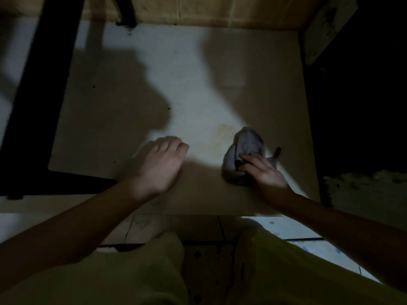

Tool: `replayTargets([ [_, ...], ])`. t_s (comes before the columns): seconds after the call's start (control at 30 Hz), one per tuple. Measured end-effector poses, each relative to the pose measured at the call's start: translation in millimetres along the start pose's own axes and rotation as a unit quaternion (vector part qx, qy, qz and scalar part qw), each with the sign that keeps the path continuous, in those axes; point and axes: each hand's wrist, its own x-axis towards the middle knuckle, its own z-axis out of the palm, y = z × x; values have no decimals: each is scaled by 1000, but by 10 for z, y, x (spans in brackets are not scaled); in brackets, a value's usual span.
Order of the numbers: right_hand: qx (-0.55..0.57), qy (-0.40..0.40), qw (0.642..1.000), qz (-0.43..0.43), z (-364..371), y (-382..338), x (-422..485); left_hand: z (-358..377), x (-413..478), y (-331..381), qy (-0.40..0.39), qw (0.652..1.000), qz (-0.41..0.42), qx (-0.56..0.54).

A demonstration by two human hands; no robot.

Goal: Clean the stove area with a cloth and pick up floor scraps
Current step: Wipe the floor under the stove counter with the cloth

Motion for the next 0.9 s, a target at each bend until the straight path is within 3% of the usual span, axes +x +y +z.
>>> replayTargets([
  [0.17,-10,-12,996,-92,-1,-348,475,-93,-199,-153,20,995,-56,-84],
  [0.37,-12,0,991,-136,-74,-586,770,-133,-559,-290,45,982,-85,-162],
  [0.7,-11,28,976,-217,37,-853,1126,-79,-817,-366,31,975,-131,-175],
  [0.9,-5,9,964,-265,44,-1033,1232,-109,-766,-387,34,980,-111,-163],
])
